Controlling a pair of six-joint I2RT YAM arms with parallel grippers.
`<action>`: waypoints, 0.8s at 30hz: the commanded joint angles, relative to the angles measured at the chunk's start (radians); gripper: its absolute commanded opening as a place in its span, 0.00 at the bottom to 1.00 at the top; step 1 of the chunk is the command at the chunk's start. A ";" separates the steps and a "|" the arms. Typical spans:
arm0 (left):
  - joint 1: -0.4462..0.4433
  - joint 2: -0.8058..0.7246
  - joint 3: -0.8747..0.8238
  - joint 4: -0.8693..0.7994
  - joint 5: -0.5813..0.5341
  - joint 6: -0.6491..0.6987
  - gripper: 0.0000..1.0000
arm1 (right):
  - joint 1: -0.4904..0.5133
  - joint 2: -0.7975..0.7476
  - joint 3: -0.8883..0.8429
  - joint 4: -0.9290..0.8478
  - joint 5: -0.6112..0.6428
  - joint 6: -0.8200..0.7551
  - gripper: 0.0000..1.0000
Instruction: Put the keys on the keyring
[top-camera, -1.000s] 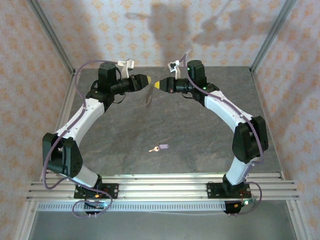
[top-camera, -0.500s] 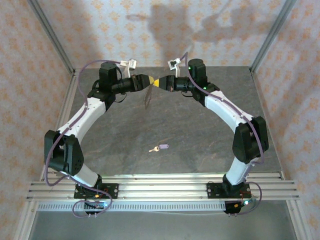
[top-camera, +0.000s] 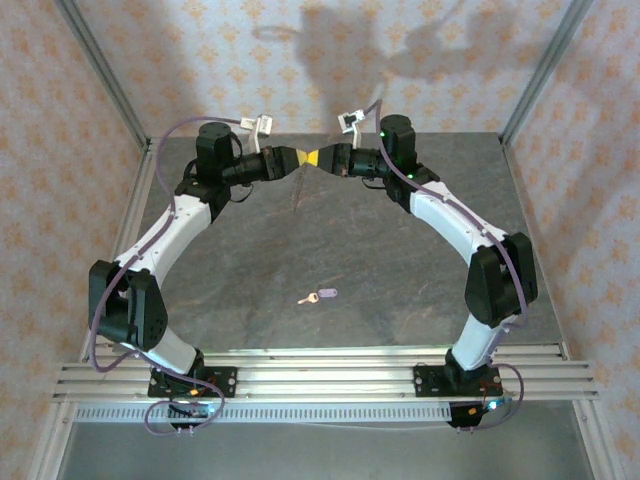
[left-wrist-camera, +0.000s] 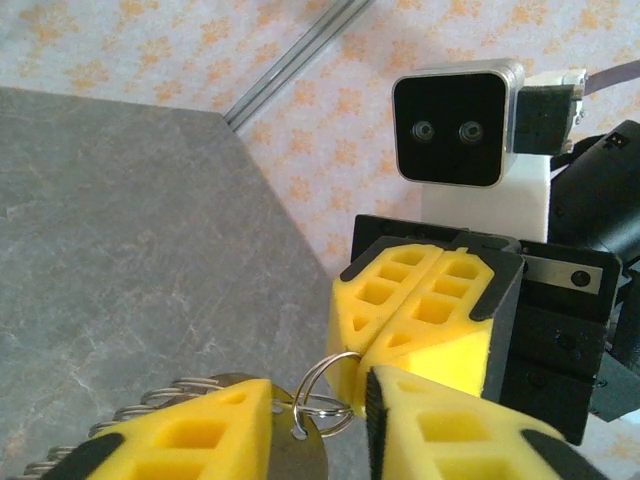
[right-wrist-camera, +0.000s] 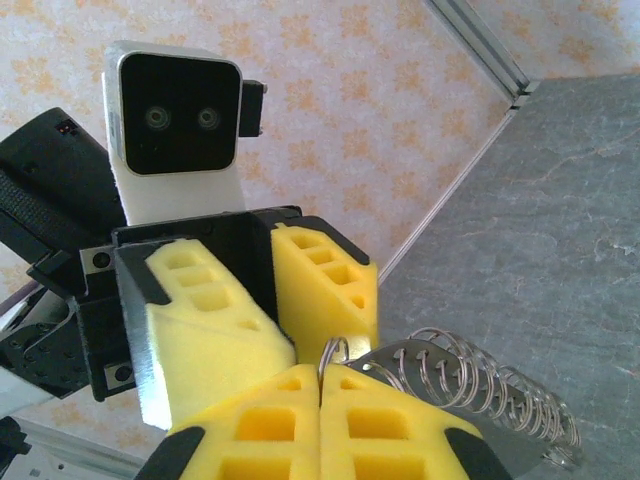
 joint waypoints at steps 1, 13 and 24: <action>-0.010 0.003 0.003 0.044 0.055 0.003 0.24 | -0.001 -0.011 -0.001 0.079 -0.024 0.013 0.00; -0.048 0.013 0.045 0.029 0.052 0.021 0.24 | -0.001 0.002 0.015 0.005 -0.027 -0.029 0.00; -0.053 -0.007 0.053 0.021 0.042 0.038 0.39 | -0.003 0.038 0.046 -0.015 -0.113 -0.031 0.00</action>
